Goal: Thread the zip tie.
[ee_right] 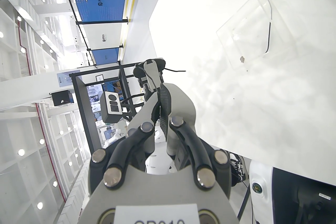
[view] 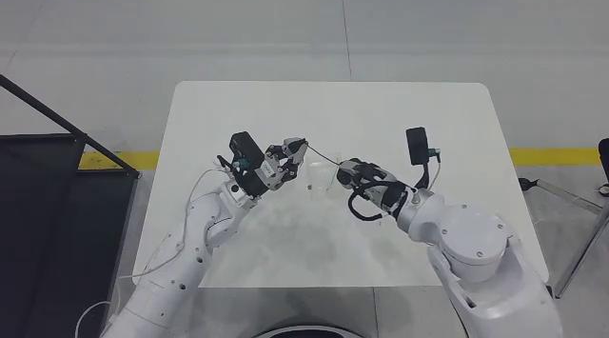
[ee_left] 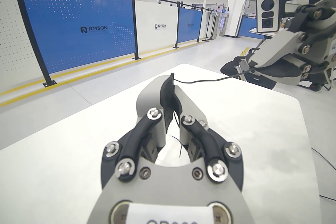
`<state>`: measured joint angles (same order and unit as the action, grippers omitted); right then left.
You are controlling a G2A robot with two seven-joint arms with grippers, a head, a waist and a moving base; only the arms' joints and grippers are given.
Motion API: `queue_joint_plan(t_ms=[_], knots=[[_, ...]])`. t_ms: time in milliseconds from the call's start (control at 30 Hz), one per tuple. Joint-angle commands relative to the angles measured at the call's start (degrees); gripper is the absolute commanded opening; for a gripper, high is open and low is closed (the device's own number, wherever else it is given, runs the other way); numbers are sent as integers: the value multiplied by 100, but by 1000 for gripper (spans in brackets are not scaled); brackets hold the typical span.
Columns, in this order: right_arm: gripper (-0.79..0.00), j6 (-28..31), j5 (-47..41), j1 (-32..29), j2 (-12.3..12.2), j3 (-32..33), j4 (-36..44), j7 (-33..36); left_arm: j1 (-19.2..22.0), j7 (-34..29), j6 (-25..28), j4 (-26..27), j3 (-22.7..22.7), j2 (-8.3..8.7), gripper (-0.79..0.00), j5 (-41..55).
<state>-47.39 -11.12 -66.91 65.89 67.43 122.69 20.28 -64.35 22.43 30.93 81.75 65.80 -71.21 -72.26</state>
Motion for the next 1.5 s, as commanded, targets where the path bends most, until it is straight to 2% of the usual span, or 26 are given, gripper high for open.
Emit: queue_joint_plan(t_ms=[0,1467], knots=[[-785,6,-6,-6,1,6,1,-1,1,-1,1,-1,1,-1,-785,-1],[-785,-87,-12,62,19,-8,-44,28,13,-20,23,-27,27,-26,-785,6]])
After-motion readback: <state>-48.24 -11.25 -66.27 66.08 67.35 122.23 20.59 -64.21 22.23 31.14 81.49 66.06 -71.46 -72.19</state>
